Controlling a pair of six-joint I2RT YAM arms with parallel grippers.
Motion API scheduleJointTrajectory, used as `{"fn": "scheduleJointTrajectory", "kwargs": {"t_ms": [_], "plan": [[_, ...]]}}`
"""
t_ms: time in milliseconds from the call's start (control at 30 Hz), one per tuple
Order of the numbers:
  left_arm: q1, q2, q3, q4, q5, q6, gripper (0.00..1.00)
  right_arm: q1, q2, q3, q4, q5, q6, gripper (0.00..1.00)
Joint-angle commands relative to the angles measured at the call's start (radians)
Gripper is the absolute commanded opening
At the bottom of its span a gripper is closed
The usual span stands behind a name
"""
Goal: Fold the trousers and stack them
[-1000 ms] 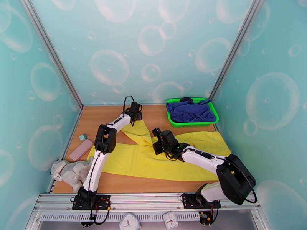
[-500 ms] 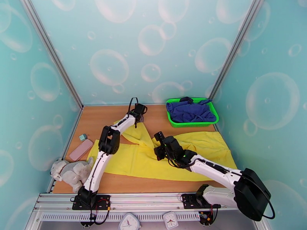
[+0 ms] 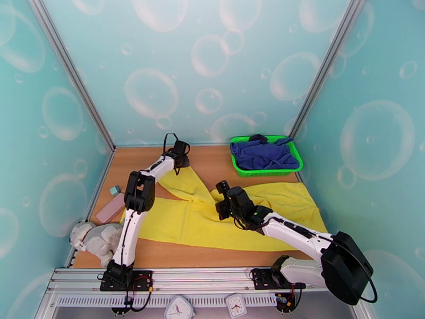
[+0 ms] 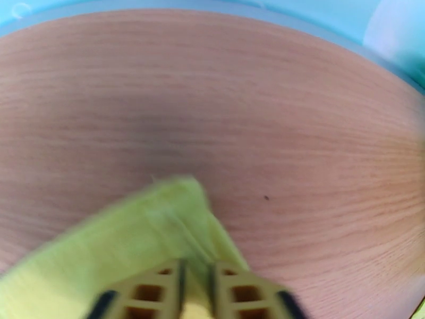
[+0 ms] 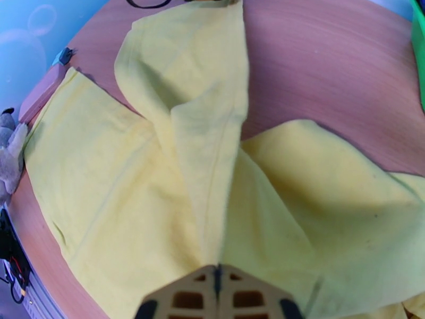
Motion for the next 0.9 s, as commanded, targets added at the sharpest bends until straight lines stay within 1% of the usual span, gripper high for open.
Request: {"fn": "scheduleJointTrajectory", "kwargs": {"t_ms": [0,100,233,333,433,500,533,600,633,667,700,733,800,867], "plan": [[-0.013,0.041,0.085,-0.056,-0.039,0.005,0.5,-0.007,-0.013,-0.01,0.001,-0.009,-0.001,0.0],[-0.022,0.078,0.096,-0.059,-0.128,0.008,0.56,-0.008,-0.016,-0.014,-0.008,-0.01,0.0,0.0],[-0.024,0.109,0.098,-0.044,-0.107,0.016,0.58,-0.008,-0.021,-0.014,-0.014,-0.009,0.0,0.0],[-0.038,0.103,0.057,-0.002,-0.102,0.039,0.58,-0.01,-0.022,-0.017,-0.008,-0.009,0.003,0.0],[-0.055,0.11,0.038,0.023,-0.124,0.046,0.58,-0.013,-0.011,-0.013,-0.01,-0.009,0.004,0.0],[-0.06,0.135,0.054,0.002,-0.142,0.046,0.56,-0.014,-0.006,-0.011,-0.017,-0.004,0.007,0.0],[-0.06,0.144,0.058,-0.008,-0.153,0.046,0.53,-0.014,-0.007,-0.012,-0.016,-0.004,0.009,0.0],[-0.06,0.159,0.081,-0.048,-0.172,0.045,0.42,-0.018,-0.009,-0.018,-0.01,-0.003,0.012,0.0],[-0.062,0.157,0.073,-0.051,-0.182,0.046,0.32,-0.022,-0.011,-0.021,-0.007,-0.004,0.014,0.0],[-0.063,0.147,0.056,-0.048,-0.2,0.045,0.16,-0.026,-0.012,-0.023,-0.007,-0.002,0.016,0.0],[-0.061,0.133,0.035,-0.041,-0.209,0.038,0.03,-0.035,-0.011,-0.022,-0.01,0.001,0.019,0.0],[-0.059,0.113,0.004,-0.026,-0.208,0.031,0.0,-0.046,-0.012,-0.02,-0.017,0.004,0.026,0.0],[-0.052,0.07,-0.056,0.016,-0.174,0.024,0.0,-0.069,-0.012,-0.02,-0.015,0.004,0.037,0.0],[-0.034,0.026,-0.102,0.04,-0.116,0.006,0.0,-0.095,-0.015,-0.017,-0.007,-0.019,0.04,0.0]]}}
